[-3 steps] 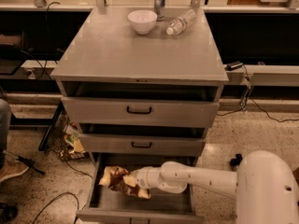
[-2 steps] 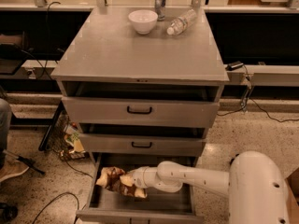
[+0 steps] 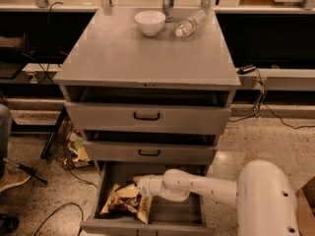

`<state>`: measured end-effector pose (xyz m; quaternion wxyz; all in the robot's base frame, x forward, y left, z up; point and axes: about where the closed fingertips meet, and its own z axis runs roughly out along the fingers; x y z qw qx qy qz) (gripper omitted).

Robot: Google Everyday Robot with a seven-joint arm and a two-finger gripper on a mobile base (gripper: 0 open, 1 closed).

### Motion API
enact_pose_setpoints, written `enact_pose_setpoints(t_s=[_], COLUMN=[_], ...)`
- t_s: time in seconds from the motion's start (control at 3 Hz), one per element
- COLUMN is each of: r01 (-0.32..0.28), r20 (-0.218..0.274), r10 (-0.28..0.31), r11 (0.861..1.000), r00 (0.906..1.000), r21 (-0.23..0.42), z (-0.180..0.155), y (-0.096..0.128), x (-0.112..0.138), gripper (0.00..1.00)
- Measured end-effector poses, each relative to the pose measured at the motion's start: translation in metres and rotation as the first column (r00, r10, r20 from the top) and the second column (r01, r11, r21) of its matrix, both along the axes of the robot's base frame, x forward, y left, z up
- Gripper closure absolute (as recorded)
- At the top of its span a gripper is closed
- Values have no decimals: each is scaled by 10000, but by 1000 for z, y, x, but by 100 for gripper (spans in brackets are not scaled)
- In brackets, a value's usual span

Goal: Place brown chip bag into bottom drawer

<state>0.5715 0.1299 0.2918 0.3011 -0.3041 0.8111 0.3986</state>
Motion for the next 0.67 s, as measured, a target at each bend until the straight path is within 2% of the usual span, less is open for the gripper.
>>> enact_pose_setpoints(t_s=[0.33, 0.67], r01=[428, 1170], r20=[676, 1075], r10=[-414, -1152], r11=[9989, 9931], r00=[9969, 9875], r21=[-183, -102], z=[40, 78], y=[-26, -70], x=[-3, -32], gripper=[0, 0])
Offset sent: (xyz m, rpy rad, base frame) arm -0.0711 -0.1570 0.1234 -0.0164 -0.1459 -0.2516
